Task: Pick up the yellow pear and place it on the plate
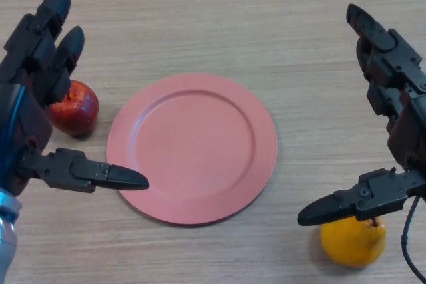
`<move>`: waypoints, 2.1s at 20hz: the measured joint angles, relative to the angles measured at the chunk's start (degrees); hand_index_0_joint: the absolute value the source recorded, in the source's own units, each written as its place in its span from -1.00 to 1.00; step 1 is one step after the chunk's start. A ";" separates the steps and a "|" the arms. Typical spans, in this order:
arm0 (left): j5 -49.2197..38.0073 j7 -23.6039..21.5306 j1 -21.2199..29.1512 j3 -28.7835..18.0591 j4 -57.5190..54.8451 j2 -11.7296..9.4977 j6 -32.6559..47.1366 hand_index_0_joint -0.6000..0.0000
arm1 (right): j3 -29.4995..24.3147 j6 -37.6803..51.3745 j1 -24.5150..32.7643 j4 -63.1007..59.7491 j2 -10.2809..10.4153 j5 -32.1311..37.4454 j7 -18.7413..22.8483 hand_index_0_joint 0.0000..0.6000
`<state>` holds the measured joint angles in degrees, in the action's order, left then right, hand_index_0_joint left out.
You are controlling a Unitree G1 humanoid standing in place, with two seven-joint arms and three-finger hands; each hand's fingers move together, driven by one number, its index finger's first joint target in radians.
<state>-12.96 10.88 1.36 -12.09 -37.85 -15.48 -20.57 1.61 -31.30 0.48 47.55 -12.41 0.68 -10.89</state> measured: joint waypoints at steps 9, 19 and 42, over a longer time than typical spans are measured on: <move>0.29 -0.50 -0.18 0.00 0.45 0.05 1.61 1.00 | -0.30 0.20 -3.62 0.14 -0.06 -0.15 -0.24 -1.00; 0.70 -1.38 1.16 0.34 3.57 0.05 1.74 1.00 | -8.03 25.23 -12.57 -20.16 1.03 -0.30 -9.07 -1.00; 5.67 -1.71 -0.88 2.52 3.03 0.78 5.06 1.00 | -7.08 59.78 -8.69 -66.48 -0.71 -4.81 5.22 0.50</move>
<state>-7.29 9.16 0.48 -9.57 -34.82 -14.70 -15.51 -5.47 28.48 -8.21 -18.93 -13.12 -4.13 -5.67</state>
